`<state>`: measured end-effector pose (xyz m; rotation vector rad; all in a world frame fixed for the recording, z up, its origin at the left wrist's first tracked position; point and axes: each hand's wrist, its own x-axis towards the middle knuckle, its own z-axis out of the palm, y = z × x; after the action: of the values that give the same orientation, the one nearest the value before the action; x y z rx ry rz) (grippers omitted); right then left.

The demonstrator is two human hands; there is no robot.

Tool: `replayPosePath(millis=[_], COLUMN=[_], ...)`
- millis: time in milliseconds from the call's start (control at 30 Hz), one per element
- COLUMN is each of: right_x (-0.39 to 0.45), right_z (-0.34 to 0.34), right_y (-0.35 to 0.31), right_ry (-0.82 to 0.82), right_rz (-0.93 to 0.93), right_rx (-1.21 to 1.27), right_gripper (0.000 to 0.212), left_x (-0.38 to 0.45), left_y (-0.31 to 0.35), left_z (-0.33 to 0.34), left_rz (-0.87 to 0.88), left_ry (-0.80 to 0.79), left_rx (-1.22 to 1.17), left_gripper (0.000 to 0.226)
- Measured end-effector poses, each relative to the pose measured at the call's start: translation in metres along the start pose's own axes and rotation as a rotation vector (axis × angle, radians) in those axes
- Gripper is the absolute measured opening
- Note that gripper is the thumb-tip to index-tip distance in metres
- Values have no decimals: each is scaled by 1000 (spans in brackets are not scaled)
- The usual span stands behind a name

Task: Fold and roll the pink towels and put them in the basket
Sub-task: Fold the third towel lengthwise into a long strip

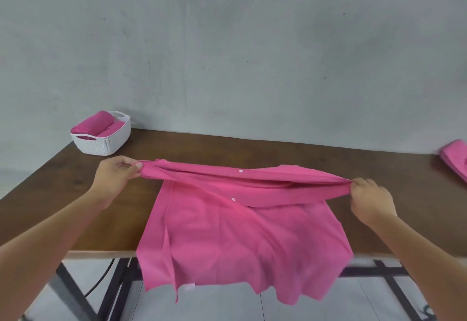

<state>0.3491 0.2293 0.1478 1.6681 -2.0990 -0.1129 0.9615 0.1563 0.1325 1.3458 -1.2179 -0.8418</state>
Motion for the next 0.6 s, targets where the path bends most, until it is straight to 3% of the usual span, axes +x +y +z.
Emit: replayPosePath(millis=[100, 333, 500, 600], right_x=[-40, -96, -119, -135], right_z=[-11, -43, -56, -60], right_y=[5, 19, 27, 38], right_ry=[59, 244, 140, 23], right_rz=[12, -33, 49, 67], right_rx=[-94, -7, -96, -164], right_gripper=[23, 24, 8, 20], left_x=[-23, -71, -105, -130], left_y=[3, 18, 25, 28], left_z=[-15, -36, -41, -36], left_rz=[-6, 0, -11, -21], left_ry=[3, 52, 83, 98], left_rx=[12, 37, 89, 114], left_gripper=[8, 4, 3, 3])
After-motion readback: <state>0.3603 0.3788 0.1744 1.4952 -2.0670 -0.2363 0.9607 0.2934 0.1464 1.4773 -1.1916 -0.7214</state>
